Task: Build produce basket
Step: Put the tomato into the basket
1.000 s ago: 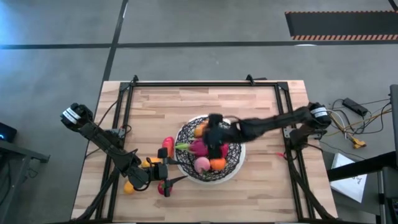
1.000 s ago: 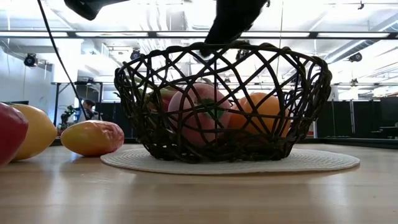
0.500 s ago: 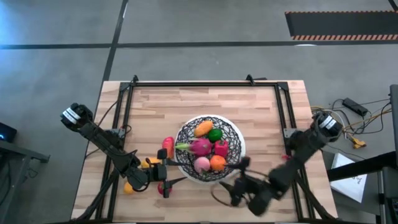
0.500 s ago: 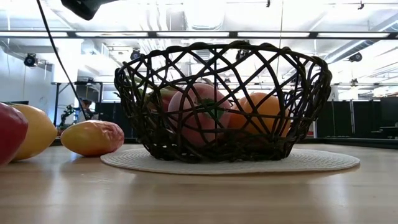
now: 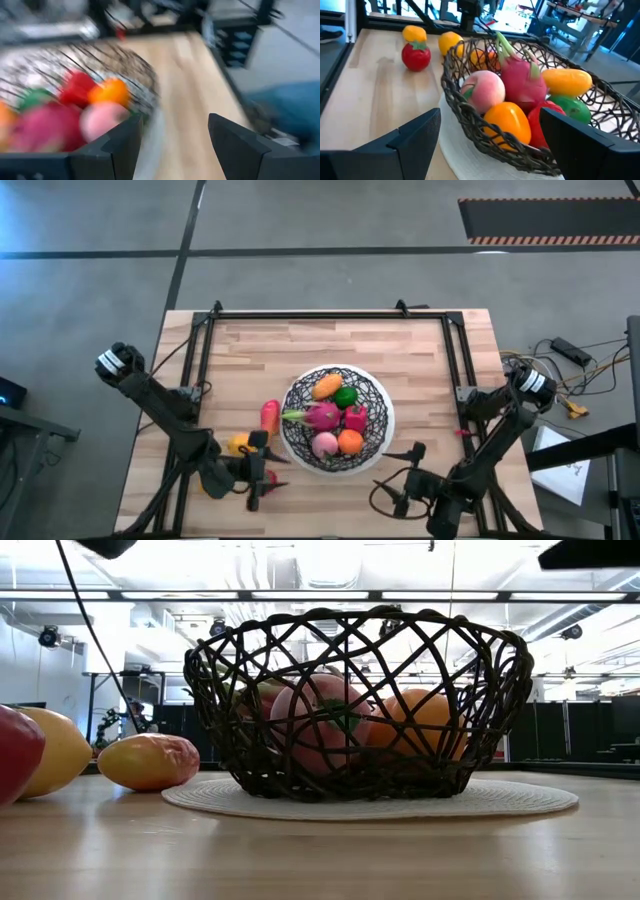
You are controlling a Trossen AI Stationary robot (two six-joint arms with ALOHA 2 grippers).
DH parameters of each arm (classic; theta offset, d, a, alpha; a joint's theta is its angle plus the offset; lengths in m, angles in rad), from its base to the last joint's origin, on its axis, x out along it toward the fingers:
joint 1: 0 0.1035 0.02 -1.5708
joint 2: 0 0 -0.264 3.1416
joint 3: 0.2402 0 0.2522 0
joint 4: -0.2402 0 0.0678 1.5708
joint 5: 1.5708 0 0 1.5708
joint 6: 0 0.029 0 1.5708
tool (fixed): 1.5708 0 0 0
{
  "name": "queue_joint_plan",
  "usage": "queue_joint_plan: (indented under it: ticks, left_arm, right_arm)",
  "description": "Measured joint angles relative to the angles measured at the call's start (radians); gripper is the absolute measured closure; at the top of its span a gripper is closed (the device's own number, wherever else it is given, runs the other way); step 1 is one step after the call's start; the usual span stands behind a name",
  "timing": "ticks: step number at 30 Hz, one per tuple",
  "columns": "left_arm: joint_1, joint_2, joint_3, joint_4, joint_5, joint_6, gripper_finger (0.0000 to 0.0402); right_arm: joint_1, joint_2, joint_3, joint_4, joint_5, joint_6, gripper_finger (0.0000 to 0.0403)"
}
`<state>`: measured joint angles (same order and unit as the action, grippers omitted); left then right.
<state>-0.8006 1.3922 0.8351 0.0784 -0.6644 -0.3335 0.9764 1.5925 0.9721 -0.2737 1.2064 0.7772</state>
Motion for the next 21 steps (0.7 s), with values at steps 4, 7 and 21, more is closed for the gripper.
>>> queue_joint_plan:
  ticks: [4, 7, 21]
  left_arm:
    - [-0.02, 0.0, 0.048, -0.158, 0.16, -0.221, 0.019]
    - [-0.041, 0.0, 0.05, -0.236, 0.203, -0.385, 0.019]
    - [-0.1, 0.001, -0.091, -0.254, 0.15, -0.734, 0.019]
  right_arm:
    - [-0.008, 0.0, -0.025, 0.003, 0.01, 0.008, 0.0075]
    - [-0.008, 0.0, -0.031, 0.003, 0.056, 0.016, 0.0075]
    - [-0.008, 0.0, -0.031, 0.003, 0.077, 0.011, 0.0075]
